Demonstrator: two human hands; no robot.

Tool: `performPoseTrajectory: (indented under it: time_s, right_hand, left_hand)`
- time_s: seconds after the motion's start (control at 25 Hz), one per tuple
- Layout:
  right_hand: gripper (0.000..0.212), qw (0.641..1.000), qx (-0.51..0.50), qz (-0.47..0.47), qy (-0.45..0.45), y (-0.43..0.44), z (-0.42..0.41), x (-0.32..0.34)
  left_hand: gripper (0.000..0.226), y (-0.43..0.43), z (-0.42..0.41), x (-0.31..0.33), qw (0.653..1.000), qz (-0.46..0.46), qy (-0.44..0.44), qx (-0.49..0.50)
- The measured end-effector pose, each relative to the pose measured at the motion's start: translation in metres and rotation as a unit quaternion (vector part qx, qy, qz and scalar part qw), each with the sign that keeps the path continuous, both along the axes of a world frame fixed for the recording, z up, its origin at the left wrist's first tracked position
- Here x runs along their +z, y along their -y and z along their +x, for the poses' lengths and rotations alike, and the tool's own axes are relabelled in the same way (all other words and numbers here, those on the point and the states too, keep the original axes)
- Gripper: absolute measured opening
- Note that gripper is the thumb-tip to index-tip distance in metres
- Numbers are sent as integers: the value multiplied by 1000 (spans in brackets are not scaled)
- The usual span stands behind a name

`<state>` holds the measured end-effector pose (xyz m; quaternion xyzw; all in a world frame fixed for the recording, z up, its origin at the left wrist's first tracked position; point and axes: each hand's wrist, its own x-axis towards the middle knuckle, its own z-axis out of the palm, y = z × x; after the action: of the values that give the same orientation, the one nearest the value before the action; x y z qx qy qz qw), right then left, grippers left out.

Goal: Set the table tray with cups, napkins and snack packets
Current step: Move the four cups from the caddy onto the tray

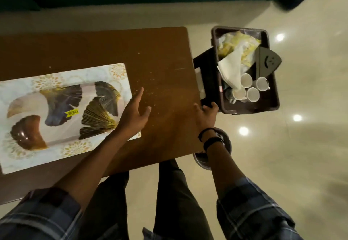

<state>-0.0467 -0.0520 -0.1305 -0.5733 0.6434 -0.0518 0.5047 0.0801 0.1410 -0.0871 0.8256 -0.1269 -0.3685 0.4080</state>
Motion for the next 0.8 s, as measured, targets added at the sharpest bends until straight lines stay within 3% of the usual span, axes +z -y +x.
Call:
performPoseTrajectory:
  time_s: [0.12, 0.28, 0.52, 0.72, 0.8]
  right_hand:
    - [60, 996, -85, 1, 14, 61, -51, -8]
    - [81, 984, -173, 29, 7, 138, -104, -19]
    - [84, 970, -244, 9, -16, 257, -143, -42]
    - [49, 973, -221, 66, -13, 325, -152, -59]
    - [48, 978, -185, 92, -24, 339, -157, -64]
  left_hand:
    - [63, 51, -25, 4, 999, -8, -25, -23]
    - [68, 102, -50, -4, 997, -5, -57, -61]
    - [84, 188, -86, -36, 990, 23, -113, -85]
    - [70, 255, -106, -68, 977, 18, -201, -75]
    - [66, 274, -106, -79, 972, 28, -229, -41]
